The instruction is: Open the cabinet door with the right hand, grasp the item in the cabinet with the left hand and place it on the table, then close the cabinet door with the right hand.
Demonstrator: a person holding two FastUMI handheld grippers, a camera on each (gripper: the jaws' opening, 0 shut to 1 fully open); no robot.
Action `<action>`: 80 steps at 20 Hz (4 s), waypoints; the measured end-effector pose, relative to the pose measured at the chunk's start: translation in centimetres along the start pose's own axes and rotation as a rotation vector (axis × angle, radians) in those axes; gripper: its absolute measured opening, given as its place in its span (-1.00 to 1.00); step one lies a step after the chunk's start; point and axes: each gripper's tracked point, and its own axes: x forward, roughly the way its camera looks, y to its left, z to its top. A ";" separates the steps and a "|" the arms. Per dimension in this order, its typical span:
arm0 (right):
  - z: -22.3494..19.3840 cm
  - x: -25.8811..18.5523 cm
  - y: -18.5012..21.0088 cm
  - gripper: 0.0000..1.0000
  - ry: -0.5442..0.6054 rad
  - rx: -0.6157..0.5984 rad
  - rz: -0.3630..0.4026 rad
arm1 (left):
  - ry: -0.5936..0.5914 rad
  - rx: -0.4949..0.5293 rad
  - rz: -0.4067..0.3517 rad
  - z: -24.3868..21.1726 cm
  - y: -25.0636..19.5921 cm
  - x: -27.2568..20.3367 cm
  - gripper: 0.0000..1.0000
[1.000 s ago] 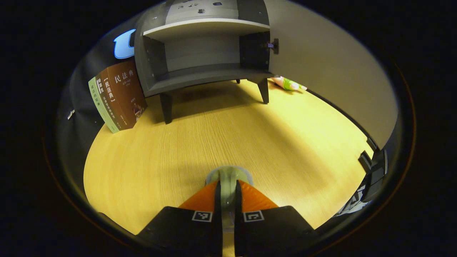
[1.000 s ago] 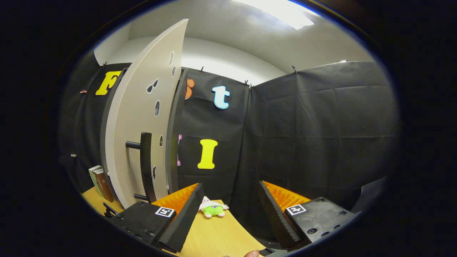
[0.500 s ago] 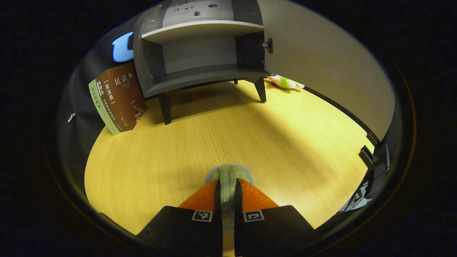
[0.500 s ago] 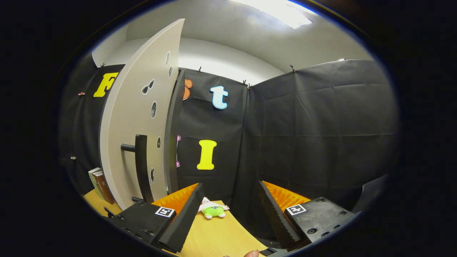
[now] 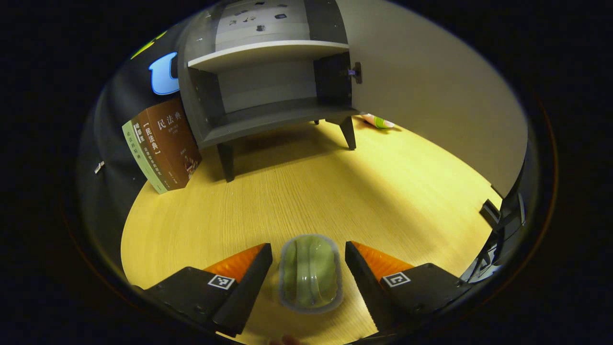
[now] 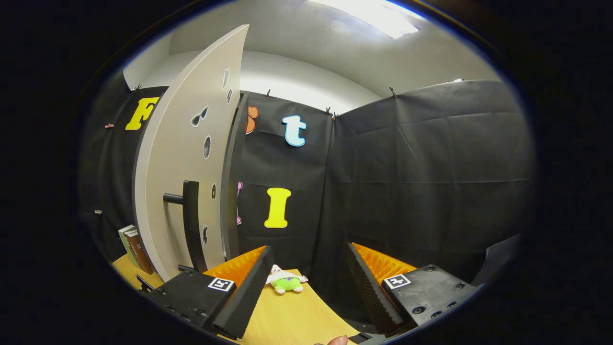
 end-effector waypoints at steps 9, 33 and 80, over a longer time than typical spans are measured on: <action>0.2 0.2 1.1 0.94 0.003 0.025 0.026 | -0.215 -0.145 0.052 10.1 1.9 -8.3 0.94; 1.2 1.3 5.7 0.91 0.028 0.171 0.205 | -0.577 -0.136 0.184 23.5 9.6 -31.5 0.97; 1.1 -4.0 28.2 0.94 0.032 0.190 0.511 | -0.588 -0.192 0.240 21.5 11.6 -36.7 0.87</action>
